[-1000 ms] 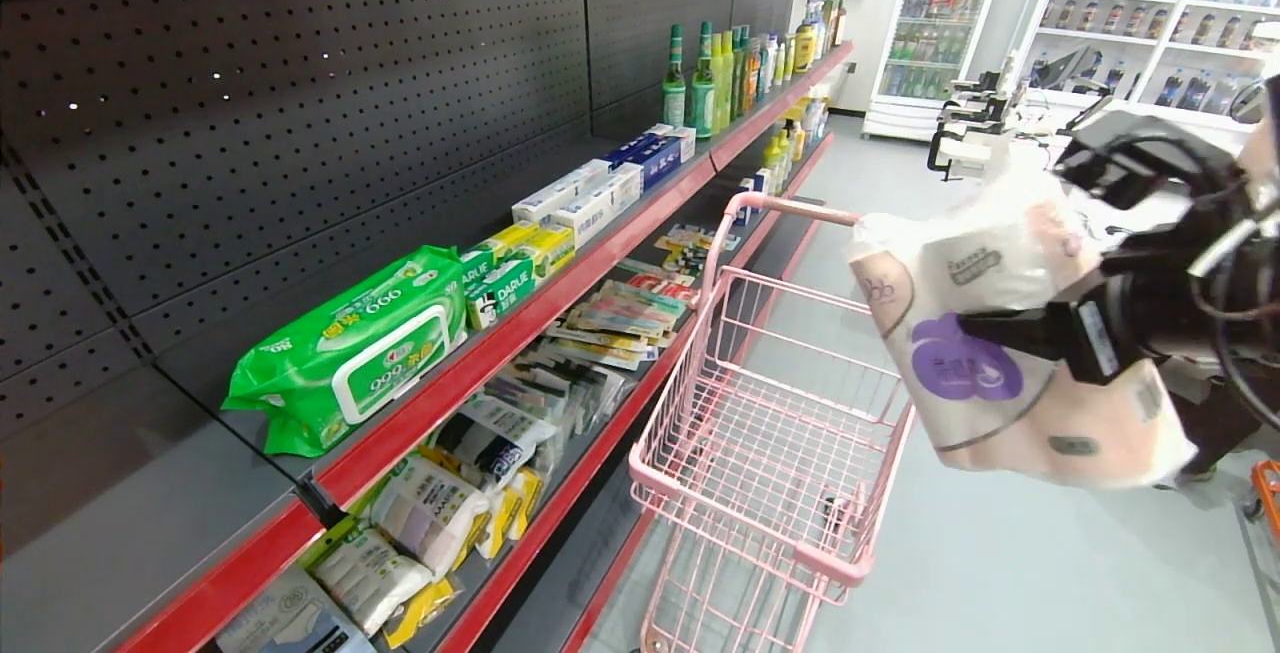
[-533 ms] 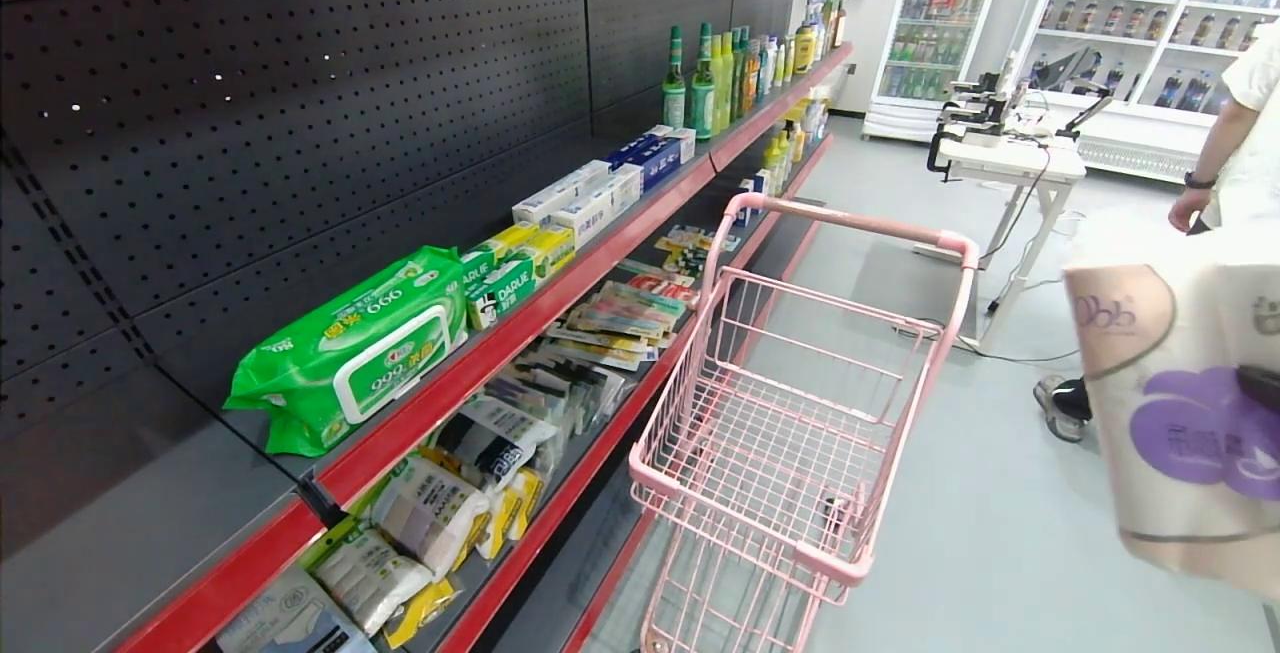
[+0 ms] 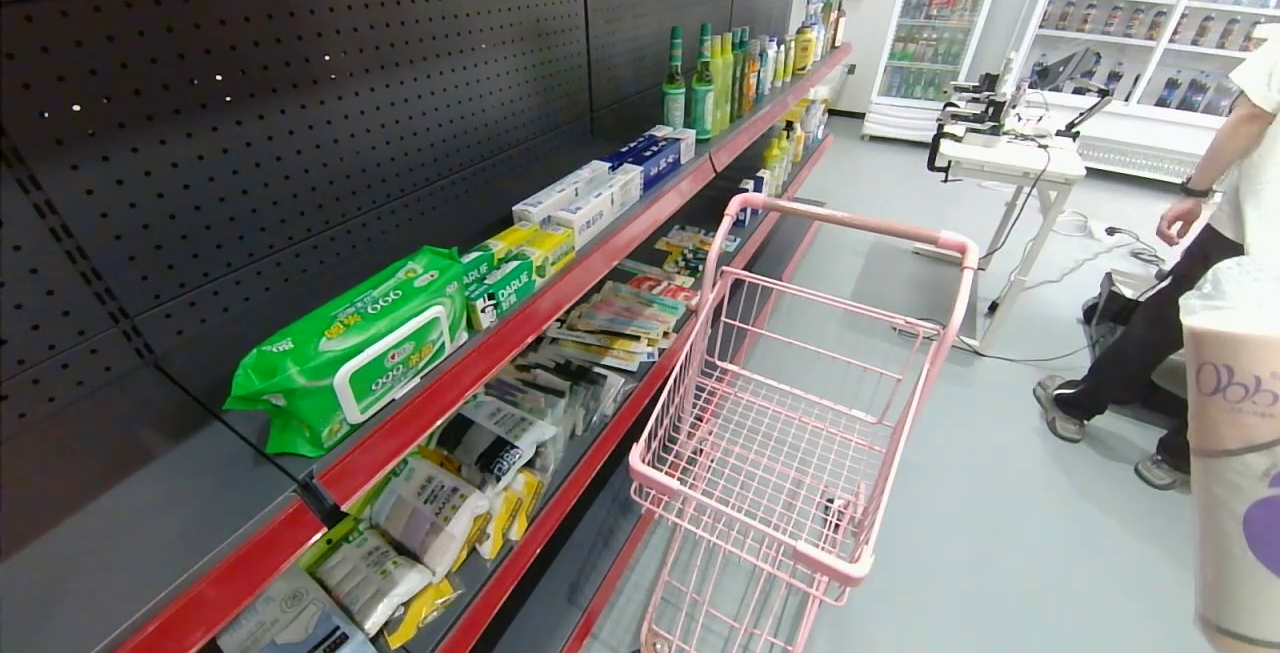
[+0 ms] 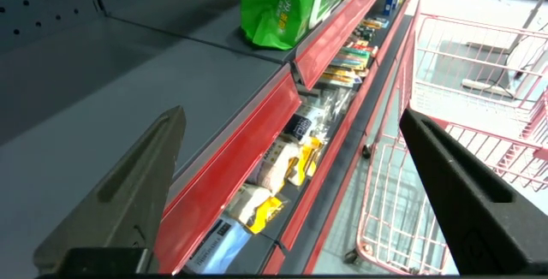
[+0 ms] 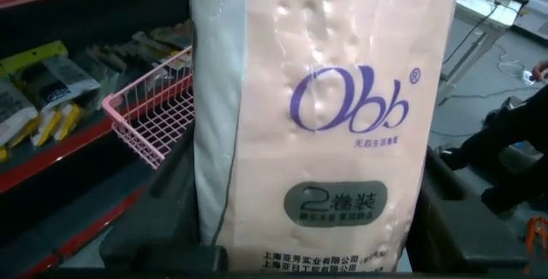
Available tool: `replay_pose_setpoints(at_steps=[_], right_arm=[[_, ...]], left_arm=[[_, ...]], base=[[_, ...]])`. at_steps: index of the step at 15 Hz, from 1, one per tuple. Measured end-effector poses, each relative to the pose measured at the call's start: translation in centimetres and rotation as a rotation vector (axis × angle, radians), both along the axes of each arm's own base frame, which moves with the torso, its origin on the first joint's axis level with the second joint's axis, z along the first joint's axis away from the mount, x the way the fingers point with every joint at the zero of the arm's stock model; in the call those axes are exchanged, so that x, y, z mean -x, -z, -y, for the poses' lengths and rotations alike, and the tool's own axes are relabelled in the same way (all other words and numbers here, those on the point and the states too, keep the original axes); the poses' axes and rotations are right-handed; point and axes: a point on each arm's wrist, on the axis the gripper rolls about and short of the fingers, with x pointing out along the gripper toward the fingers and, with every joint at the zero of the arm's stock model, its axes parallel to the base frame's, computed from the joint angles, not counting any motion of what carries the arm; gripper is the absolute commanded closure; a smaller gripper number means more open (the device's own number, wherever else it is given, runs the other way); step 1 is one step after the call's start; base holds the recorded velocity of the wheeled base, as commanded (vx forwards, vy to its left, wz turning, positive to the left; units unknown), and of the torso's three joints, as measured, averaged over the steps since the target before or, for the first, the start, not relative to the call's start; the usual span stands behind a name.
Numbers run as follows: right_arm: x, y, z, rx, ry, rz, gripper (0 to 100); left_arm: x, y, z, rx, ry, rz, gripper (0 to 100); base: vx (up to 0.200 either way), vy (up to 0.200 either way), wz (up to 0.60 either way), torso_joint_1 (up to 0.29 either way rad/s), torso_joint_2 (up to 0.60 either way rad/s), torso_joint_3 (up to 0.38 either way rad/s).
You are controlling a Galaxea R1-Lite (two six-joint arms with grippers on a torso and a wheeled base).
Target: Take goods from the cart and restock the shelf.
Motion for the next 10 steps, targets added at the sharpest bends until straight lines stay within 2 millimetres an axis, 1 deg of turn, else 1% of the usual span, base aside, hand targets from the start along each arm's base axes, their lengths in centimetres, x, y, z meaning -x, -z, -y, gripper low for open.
replay_pose_setpoints(at_steps=[3, 4, 10], right_arm=[[0.3, 0.9, 0.1, 0.001, 0.0, -0.009, 100], [0.4, 1.1, 0.1, 0.0, 0.0, -0.008, 100], [0.7, 1.5, 0.2, 0.0, 0.004, -0.007, 100]], left_arm=[[0.0, 0.0, 0.0, 0.0, 0.0, 0.0, 0], [0.0, 0.0, 0.0, 0.0, 0.0, -0.001, 0], [0.0, 0.0, 0.0, 0.0, 0.0, 0.0, 0]], base=[[0.0, 0.0, 0.0, 0.0, 0.0, 0.0], [0.0, 0.0, 0.0, 0.1, -0.2, -0.124], [0.0, 0.0, 0.0, 0.156, -0.35, -0.199]])
